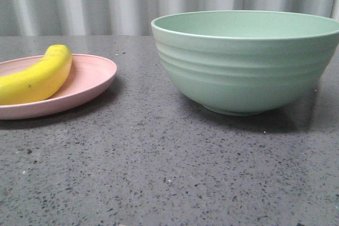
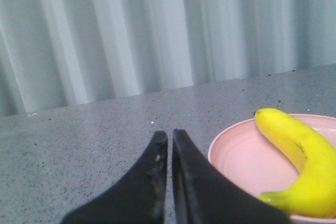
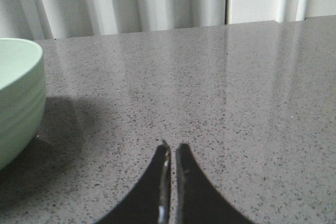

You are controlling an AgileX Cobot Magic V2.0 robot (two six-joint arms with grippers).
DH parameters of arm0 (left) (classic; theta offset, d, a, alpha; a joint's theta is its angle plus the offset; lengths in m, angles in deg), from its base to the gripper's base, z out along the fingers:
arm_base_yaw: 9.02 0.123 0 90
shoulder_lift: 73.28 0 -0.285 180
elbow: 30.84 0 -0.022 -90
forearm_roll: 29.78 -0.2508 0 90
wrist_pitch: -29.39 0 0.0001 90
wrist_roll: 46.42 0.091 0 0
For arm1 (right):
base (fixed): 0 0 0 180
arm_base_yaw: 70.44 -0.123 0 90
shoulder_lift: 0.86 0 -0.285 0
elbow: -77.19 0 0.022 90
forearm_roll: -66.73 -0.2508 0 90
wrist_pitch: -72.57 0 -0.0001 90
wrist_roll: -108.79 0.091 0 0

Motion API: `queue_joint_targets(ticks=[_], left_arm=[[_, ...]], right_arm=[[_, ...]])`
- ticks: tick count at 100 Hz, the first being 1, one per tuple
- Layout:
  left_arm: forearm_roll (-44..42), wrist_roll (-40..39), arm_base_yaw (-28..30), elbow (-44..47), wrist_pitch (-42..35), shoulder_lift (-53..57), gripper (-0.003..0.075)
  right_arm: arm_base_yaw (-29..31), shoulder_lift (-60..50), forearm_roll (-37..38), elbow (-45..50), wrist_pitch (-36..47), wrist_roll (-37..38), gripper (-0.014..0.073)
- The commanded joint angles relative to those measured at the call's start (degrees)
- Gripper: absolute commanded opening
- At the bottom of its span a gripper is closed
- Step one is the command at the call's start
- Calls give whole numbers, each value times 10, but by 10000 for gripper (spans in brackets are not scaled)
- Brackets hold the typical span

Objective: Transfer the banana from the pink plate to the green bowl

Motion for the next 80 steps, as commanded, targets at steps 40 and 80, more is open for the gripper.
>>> queue_joint_targets(ticks=[40,80], left_arm=[[6,-4,0,-141,-88,-197,-17],[50,-4,0,-145,-146,-250,511]], right_arm=[[2,220,-20,-214,-101,0,-64],[2,263,-20,-210,-96,0,-64]])
